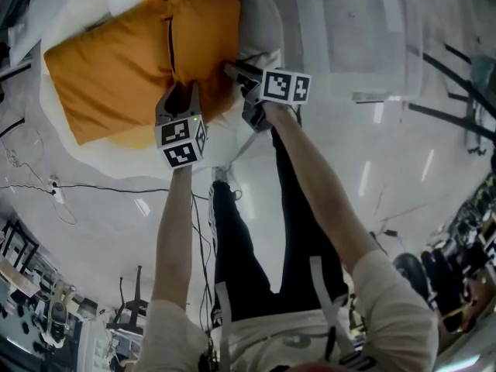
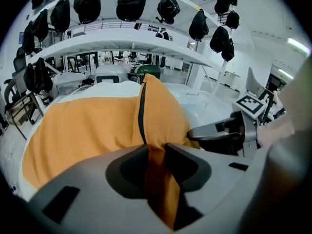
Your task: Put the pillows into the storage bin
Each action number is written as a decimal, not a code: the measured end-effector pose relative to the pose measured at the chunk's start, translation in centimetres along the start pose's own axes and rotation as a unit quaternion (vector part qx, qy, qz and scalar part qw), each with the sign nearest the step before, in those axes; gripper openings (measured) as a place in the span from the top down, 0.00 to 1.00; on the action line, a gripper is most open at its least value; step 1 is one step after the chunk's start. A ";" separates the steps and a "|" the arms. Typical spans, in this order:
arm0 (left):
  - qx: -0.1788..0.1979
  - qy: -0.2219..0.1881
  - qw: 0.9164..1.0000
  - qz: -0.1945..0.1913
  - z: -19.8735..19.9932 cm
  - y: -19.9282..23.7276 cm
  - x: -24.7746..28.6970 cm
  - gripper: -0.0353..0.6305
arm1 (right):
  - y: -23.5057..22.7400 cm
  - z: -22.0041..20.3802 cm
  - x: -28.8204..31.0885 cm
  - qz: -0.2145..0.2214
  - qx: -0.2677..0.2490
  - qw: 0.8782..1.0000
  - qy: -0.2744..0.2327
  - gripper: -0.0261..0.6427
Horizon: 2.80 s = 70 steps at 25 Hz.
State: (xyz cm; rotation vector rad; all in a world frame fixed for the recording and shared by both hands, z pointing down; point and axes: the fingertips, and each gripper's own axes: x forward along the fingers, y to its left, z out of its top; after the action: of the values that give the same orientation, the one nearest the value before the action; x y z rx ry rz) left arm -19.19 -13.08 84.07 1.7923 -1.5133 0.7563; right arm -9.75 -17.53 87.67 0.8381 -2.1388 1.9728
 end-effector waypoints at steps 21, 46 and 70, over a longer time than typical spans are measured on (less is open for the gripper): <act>0.001 -0.075 0.976 -0.207 19.0 -28.2 5.5 0.81 | 1.6 23.8 -28.8 -0.314 -0.278 0.893 -0.163 0.86; -0.046 -0.020 0.994 -0.100 13.9 -19.9 9.0 0.61 | -0.4 19.8 -21.0 -0.256 -0.332 0.905 -0.071 0.54; -0.745 -0.311 0.574 -0.133 3.5 0.8 16.1 0.66 | 1.3 17.2 13.0 -0.092 -0.431 0.879 0.184 0.54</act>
State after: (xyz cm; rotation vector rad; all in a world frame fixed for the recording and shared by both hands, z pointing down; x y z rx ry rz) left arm -17.32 -25.65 94.65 0.7385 -1.3218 -1.2325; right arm -16.45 -37.96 89.73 0.4215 -2.2297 0.8088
